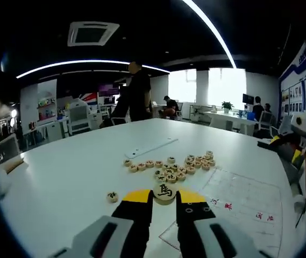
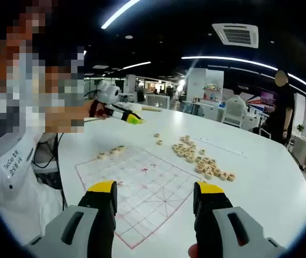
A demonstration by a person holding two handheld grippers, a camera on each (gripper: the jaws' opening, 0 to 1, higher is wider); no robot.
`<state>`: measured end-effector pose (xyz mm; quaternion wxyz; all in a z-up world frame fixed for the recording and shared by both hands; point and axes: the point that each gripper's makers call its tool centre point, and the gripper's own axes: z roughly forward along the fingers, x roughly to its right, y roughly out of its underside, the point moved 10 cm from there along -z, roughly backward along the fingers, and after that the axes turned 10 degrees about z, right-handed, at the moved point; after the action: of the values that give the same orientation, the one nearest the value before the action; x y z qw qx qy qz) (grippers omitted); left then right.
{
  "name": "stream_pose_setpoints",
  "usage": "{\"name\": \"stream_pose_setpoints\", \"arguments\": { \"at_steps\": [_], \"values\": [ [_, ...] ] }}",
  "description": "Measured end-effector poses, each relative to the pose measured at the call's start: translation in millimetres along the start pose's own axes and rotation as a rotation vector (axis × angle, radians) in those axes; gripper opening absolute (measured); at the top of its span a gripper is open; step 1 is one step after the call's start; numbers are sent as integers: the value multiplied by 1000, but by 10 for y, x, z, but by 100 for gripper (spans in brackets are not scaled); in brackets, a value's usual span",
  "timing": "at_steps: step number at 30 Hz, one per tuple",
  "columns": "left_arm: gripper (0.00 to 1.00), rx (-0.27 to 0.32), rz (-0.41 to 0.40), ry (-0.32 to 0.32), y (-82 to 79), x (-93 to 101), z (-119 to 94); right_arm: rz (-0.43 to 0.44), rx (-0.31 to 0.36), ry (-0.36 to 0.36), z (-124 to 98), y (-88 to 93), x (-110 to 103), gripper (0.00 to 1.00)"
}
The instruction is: Pick up the chess pieces one by one and place each piece onto its starting position on the chessboard, setting the pieces on their correct points until all the chess pieces are arranged in the starting layout
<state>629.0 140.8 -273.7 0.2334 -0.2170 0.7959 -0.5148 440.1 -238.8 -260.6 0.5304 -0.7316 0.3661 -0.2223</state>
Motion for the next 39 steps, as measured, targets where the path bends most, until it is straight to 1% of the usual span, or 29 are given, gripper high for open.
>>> {"name": "stream_pose_setpoints", "arguments": {
  "at_steps": [2, 4, 6, 11, 16, 23, 28, 33, 36, 39],
  "values": [
    [20, -11, -2, 7, 61, 36, -40, -1, 0, -1, 4, -1, -4, 58],
    [20, -26, -3, 27, 153, 80, -67, -1, 0, -2, 5, -1, -4, 58],
    [20, -35, -21, 37, 241, 98, -81, -1, -1, -2, 5, 2, -6, 58],
    [20, -67, -74, 44, 434, 115, -66, -3, -1, -1, -2, -2, -8, 58],
    [20, -107, -77, 54, 570, 139, -16, -3, -1, 1, -4, -4, 0, 58],
    [20, -121, -95, 89, 638, 186, 20, 0, -4, 2, -2, 5, 10, 58],
    [20, -150, -89, 84, 689, 181, 35, 2, -6, 3, -2, 8, 14, 58],
    [20, -163, -79, 84, 716, 173, 46, 2, -7, 7, -11, 6, 18, 58],
    [20, -171, -89, 86, 731, 168, 48, 2, -7, 9, -9, 7, 19, 58],
    [20, -166, -113, 102, 734, 174, 38, 3, -7, 9, -5, 7, 19, 58]
  ]
}}
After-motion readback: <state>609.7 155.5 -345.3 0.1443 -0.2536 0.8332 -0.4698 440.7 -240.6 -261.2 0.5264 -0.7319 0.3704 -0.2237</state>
